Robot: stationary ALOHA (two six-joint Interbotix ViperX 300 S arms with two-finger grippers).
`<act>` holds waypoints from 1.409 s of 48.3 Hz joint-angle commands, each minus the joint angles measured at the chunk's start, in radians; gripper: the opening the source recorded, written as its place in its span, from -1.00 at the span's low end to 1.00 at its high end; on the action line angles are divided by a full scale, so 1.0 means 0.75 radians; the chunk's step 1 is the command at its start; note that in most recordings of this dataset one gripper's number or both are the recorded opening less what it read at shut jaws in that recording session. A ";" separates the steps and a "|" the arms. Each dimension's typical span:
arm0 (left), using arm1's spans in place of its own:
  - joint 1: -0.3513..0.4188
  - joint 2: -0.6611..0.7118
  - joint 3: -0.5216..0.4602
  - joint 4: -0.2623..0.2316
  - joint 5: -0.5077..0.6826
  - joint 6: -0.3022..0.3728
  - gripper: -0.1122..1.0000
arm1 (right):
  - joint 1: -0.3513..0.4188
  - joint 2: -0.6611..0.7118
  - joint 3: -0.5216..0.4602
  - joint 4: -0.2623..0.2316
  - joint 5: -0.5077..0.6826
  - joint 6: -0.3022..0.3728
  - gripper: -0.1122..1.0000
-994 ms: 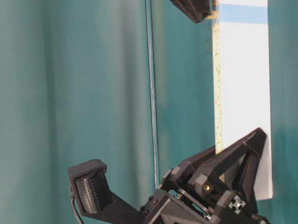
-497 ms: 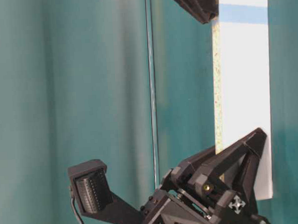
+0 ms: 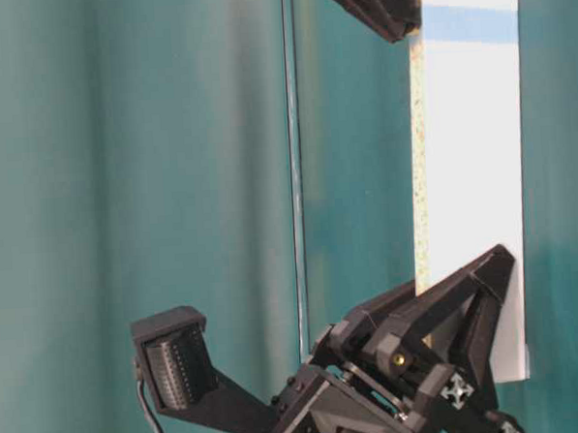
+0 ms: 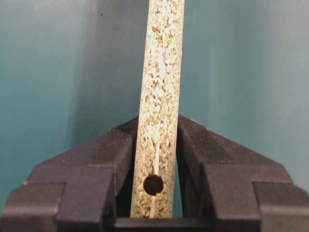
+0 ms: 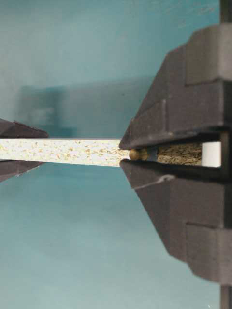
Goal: Insert the rod into the hole on the wooden board.
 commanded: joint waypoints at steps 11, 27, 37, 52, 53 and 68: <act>0.010 -0.022 0.006 0.002 0.008 0.008 -0.24 | 0.031 -0.020 -0.039 -0.002 0.104 0.014 -0.61; 0.010 -0.022 0.010 0.002 0.008 0.008 -0.24 | 0.035 -0.043 -0.078 0.002 0.168 0.018 0.17; 0.010 -0.025 0.010 0.002 0.008 0.008 -0.24 | 0.035 -0.125 -0.110 0.000 0.241 0.008 0.80; 0.010 -0.022 0.010 0.002 0.008 0.008 -0.24 | 0.035 -0.211 -0.121 0.000 0.335 0.006 0.80; 0.012 -0.022 0.010 0.002 0.008 0.008 -0.24 | 0.035 -0.215 -0.121 0.000 0.335 0.006 0.80; 0.010 -0.022 0.006 0.002 0.018 0.006 0.51 | 0.035 -0.258 -0.121 0.000 0.382 0.008 0.80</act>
